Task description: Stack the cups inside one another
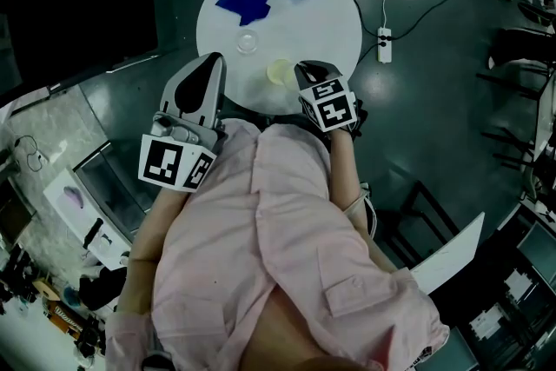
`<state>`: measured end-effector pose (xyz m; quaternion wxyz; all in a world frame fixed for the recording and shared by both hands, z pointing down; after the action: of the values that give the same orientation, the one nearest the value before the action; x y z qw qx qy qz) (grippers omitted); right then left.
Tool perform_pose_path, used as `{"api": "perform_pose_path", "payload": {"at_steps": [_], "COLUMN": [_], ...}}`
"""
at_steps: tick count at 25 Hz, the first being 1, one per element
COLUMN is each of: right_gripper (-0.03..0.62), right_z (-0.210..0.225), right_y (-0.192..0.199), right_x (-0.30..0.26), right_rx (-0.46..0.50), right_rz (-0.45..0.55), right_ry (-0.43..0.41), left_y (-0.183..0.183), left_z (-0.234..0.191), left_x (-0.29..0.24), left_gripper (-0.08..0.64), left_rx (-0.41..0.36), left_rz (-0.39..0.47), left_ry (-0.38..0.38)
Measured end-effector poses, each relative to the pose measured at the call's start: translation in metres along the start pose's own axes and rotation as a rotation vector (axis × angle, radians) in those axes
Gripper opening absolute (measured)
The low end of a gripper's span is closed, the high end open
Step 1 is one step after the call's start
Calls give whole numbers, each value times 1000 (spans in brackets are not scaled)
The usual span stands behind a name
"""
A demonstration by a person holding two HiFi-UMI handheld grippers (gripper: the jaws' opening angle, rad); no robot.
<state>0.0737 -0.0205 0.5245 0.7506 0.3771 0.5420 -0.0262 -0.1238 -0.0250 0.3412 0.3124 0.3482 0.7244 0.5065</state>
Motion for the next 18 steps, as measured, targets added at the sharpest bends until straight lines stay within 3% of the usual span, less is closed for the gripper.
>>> {"api": "perform_pose_path", "payload": {"at_steps": [18], "right_gripper": [39], "right_z": [-4], "right_y": [-1], "right_x": [-20], "right_rx": [49], "right_rz": [-18], "right_ry": [-8], "left_y": [0], "left_z": [-4], "left_x": [3], "left_gripper": [9], "left_rx": [10], "left_rz": [7], "left_ry": [-18]}}
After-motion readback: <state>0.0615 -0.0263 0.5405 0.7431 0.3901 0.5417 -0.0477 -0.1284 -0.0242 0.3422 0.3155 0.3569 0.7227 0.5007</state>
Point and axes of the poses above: the fingertips, and each gripper's own axes: x backward along the fingers, z to its right, y out of its underside, the point moved 4 cm from there along x, backward along the fingers
